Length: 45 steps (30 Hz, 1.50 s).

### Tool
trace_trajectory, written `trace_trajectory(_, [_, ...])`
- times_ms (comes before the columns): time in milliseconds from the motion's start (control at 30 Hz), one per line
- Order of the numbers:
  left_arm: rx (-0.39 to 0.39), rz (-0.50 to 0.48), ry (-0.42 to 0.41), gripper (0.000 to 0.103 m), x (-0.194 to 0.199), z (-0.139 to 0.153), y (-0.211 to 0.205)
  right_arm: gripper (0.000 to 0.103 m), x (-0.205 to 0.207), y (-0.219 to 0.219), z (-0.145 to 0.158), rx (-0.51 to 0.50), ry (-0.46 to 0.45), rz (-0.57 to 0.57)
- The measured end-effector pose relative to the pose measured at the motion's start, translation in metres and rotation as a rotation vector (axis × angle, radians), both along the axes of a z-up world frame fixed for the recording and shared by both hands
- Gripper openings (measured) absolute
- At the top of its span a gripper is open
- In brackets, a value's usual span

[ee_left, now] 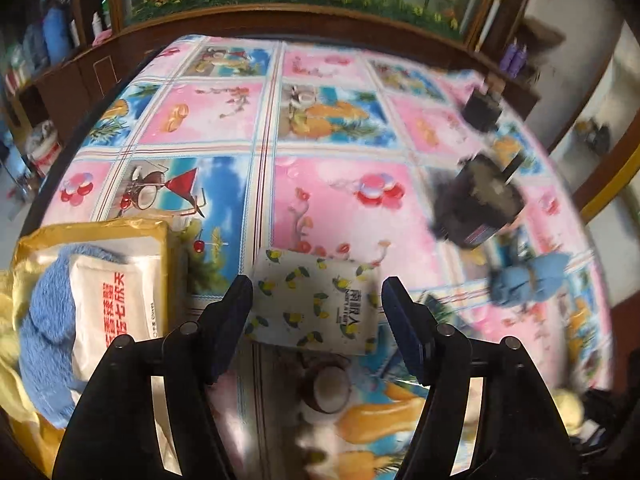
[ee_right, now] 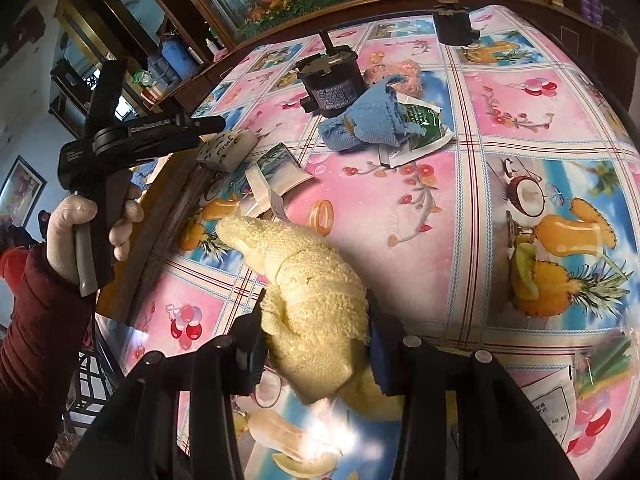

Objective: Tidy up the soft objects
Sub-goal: 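Carry the tissue box and yellow towel into the cardboard box with both grippers and release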

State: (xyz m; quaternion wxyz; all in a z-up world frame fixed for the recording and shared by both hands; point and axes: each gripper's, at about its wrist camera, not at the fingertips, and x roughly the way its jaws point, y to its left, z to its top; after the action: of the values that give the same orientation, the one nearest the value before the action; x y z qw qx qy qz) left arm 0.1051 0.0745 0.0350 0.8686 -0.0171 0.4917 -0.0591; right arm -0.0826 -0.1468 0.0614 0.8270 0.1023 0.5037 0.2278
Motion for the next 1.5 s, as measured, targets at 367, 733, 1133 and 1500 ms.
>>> trace_trajectory(367, [0.256, -0.088, -0.06, 0.054, -0.012, -0.014, -0.029, 0.042, 0.001, 0.001, -0.003, -0.001, 0.003, 0.0])
trace_trajectory(733, [0.007, -0.112, -0.111, 0.021, -0.044, 0.036, -0.014, 0.042, -0.005, 0.01, 0.022, 0.0, -0.061, 0.014])
trace_trajectory(1133, [-0.284, -0.079, -0.255, 0.021, -0.139, 0.107, 0.054, 0.042, -0.003, 0.038, 0.05, 0.038, -0.107, 0.071])
trace_trajectory(1500, [-0.124, 0.184, -0.296, 0.021, -0.22, 0.102, 0.154, 0.042, 0.02, 0.148, 0.087, 0.267, -0.052, 0.252])
